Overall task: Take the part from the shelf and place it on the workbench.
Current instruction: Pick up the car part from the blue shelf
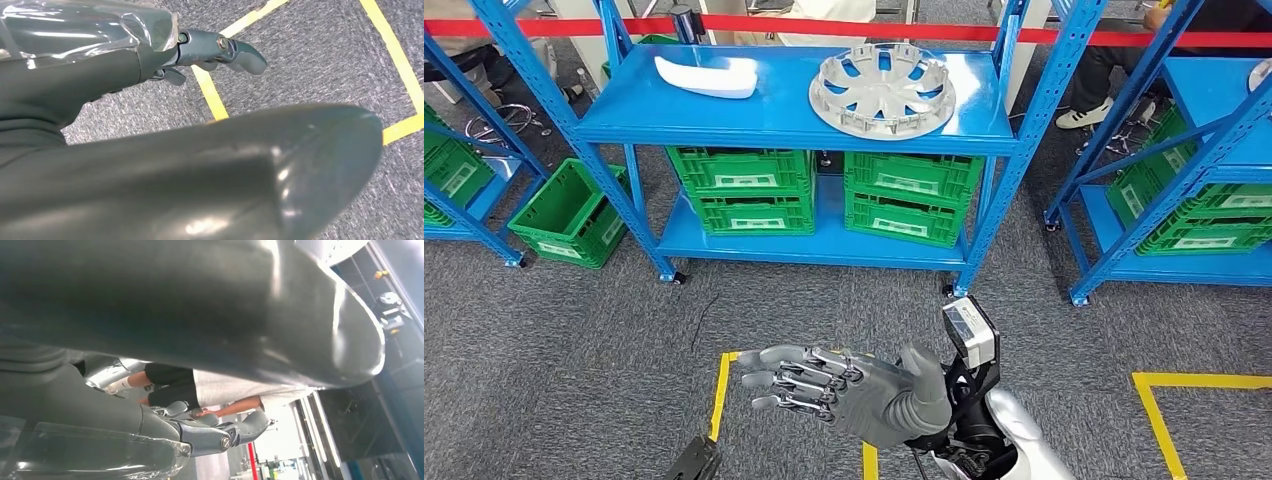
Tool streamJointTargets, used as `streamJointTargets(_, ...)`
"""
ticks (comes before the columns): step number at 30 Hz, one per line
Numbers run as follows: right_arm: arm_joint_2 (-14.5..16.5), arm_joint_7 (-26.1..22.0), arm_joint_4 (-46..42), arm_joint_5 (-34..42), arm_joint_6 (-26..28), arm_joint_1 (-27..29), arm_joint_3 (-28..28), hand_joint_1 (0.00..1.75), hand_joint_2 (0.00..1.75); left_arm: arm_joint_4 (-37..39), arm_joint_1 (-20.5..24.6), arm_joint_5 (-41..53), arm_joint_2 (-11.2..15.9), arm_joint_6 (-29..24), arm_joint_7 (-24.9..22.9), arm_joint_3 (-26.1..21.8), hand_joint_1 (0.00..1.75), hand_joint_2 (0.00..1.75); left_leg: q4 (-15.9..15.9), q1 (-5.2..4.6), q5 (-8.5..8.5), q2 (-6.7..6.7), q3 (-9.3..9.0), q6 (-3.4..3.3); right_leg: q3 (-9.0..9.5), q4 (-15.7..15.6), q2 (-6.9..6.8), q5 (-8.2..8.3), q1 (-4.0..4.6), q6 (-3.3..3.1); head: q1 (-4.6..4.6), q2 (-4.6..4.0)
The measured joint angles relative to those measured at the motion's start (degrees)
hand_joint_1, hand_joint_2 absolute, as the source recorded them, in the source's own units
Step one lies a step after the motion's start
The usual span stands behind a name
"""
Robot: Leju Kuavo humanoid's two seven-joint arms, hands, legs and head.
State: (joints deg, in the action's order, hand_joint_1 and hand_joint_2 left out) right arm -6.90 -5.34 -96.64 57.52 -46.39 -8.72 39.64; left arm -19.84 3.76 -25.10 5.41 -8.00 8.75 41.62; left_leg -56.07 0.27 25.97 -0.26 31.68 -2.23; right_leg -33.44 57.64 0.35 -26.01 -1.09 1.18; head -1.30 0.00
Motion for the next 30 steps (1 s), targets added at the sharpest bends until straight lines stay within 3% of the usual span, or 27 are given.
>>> streamJointTargets(2, 0.0, 0.0, -0.1, -0.1, -0.5, -0.1, 0.0, 0.0, 0.0, 0.0, 0.0, 0.2, -0.1, 0.1, 0.0, -0.1, 0.0, 0.0, 0.8, 0.2, -0.59, 0.13, -0.47, -0.6, -2.37, 4.8, -0.06, -2.29, 0.03, -0.25, 0.12, 0.0)
streamJointTargets(4, -0.1, 0.0, -0.1, -0.3, -0.7, 0.0, 0.0, 0.0, 0.0, 0.0, 0.1, 0.4, -0.1, -0.1, 0.1, -0.1, 0.0, 0.0, 0.8, 0.07, -0.71, 0.16, -0.3, -0.8, -6.4, 13.0, -0.06, -5.35, 0.05, -0.61, 0.16, 0.0)
streamJointTargets(5, -0.1, 0.0, -0.1, -0.3, -0.8, 0.0, 0.0, 0.0, 0.0, 0.0, 0.1, 0.4, -0.1, -0.3, 0.1, -0.2, 0.0, 0.0, 0.8, 0.02, -0.71, 0.15, -0.23, -0.8, -7.83, 15.8, -0.06, -6.07, 0.04, -0.48, 0.17, 0.0)
streamJointTargets(6, -0.2, 0.0, -0.1, -0.4, -1.0, 0.0, 0.0, 0.0, 0.0, 0.0, 0.1, 0.5, -0.2, -0.4, 0.1, -0.2, 0.0, 0.0, 0.7, -0.01, -0.69, 0.11, -0.22, -0.79, -8.15, 16.4, -0.07, -5.87, 0.02, -0.12, 0.17, 0.0)
streamJointTargets(7, -0.2, 0.0, -0.1, -0.5, -1.3, 0.0, 0.0, 0.0, 0.0, 0.0, 0.1, 0.5, -0.2, -0.5, 0.1, -0.2, 0.0, 0.0, 0.7, -0.02, -0.63, 0.04, -0.26, -0.73, -7.18, 14.3, -0.09, -4.78, 0.0, 0.4, 0.17, 0.0)
streamJointTargets(9, -0.2, 0.0, -0.1, -0.7, -1.7, -0.2, 0.1, 0.0, 0.0, 0.0, 0.1, 0.6, -0.3, -0.5, 0.1, -0.3, 0.0, 0.0, 0.3, -0.12, -0.31, -0.09, -0.3, -0.4, -3.03, 5.8, -0.15, -1.73, -0.04, 1.14, 0.19, 0.0)
streamJointTargets(11, -0.1, 0.0, -0.1, -0.8, -1.9, -0.3, 0.1, 0.0, 0.0, 0.0, 0.1, 0.7, -0.3, -0.5, 0.0, -0.5, 0.0, 0.0, -0.3, -0.39, 0.19, -0.14, -0.07, 0.12, -0.26, 0.3, -0.15, -0.07, 0.04, 0.66, 0.16, 0.0)
streamJointTargets(14, 0.0, 0.0, -0.1, -0.9, -2.1, -0.4, 0.1, 0.0, 0.0, 0.0, 0.1, 0.7, -0.3, -0.6, 0.0, -0.9, 0.0, 0.0, -0.6, -0.3, 0.7, -0.12, 0.18, 0.8, 0.18, -0.4, -0.06, 0.07, 0.13, -0.73, 0.15, 0.0)
streamJointTargets(16, 0.1, -0.1, -0.1, -0.9, -2.4, -0.4, 0.1, 0.0, 0.0, 0.0, 0.2, 0.8, -0.3, -0.6, 0.0, -1.0, 0.0, 0.0, -2.8, -0.03, 2.02, -0.08, 1.12, 1.47, 0.64, -0.6, -0.03, -0.16, -0.21, -1.54, 0.03, 0.0)
streamJointTargets(19, 0.1, -0.3, 0.0, -0.9, -3.1, -0.5, 0.1, 0.0, 0.0, 0.0, 0.2, 1.0, -0.2, -0.4, 0.0, -1.1, 0.0, 0.0, -13.9, 0.39, 6.42, -0.03, 7.06, 2.46, 1.22, -0.6, -0.01, -0.65, -0.22, -2.27, -0.1, 0.0)
streamJointTargets(20, 0.1, -0.3, 0.0, -1.0, -3.2, -0.5, 0.2, 0.0, 0.0, 0.1, 0.2, 1.0, -0.2, -0.3, 0.0, -1.1, 0.0, 0.0, -17.0, 0.47, 7.06, -0.02, 9.1, 2.59, 1.38, -0.6, 0.03, -0.84, -0.14, -2.32, -0.1, 0.0)
streamJointTargets(21, 0.1, -0.4, 0.1, -1.0, -3.4, -0.5, 0.2, 0.0, 0.0, 0.1, 0.2, 1.1, -0.2, -0.1, 0.0, -1.2, 0.0, 0.0, -18.0, 0.51, 6.57, -0.02, 10.16, 2.57, 1.62, -0.6, 0.09, -1.07, -0.08, -2.31, -0.09, 0.0)
streamJointTargets(22, 0.1, -0.4, 0.1, -1.0, -3.5, -0.5, 0.2, 0.0, 0.0, 0.1, 0.2, 1.1, -0.2, -0.1, 0.0, -1.2, 0.0, 0.0, -16.7, 0.5, 4.91, -0.01, 10.03, 2.38, 2.01, -0.6, 0.15, -1.38, -0.02, -2.24, -0.1, 0.0)
streamJointTargets(24, 0.2, -0.4, 0.1, -1.0, -3.6, -0.5, 0.2, 0.0, 0.0, 0.1, 0.2, 1.1, -0.2, 0.0, 0.0, -1.3, 0.0, 0.0, -8.9, 0.28, 0.03, 0.03, 6.76, 1.44, 3.0, -0.7, 0.22, -2.17, 0.08, -2.1, -0.07, 0.0)
streamJointTargets(25, 0.2, -0.5, 0.1, -1.0, -3.6, -0.6, 0.2, 0.0, 0.0, 0.1, 0.2, 1.2, -0.1, 0.0, 0.0, -1.3, 0.0, 0.0, -5.1, 0.03, -1.38, 0.18, 5.03, 0.84, 3.45, -0.8, 0.21, -2.59, 0.2, -1.92, 0.0, 0.0)
streamJointTargets(27, 0.2, -0.6, 0.1, -1.1, -3.6, -0.6, 0.2, 0.0, 0.0, 0.1, 0.3, 1.3, 0.1, 0.0, 0.0, -1.4, 0.0, 0.0, -1.2, -0.6, -1.53, 0.47, 3.24, -0.14, 3.92, -1.1, 0.19, -2.98, 0.17, -1.33, 0.04, 0.0)
streamJointTargets(30, 0.4, -0.8, 0.2, -1.2, -3.9, -0.7, 0.3, 0.0, 0.0, 0.1, 0.2, 1.5, 0.2, -0.1, 0.0, -1.6, 0.0, 0.0, 0.7, -0.77, -0.63, 0.35, 1.17, -1.03, 4.45, 0.1, 0.05, -2.54, 0.23, -0.13, 0.02, -0.01)
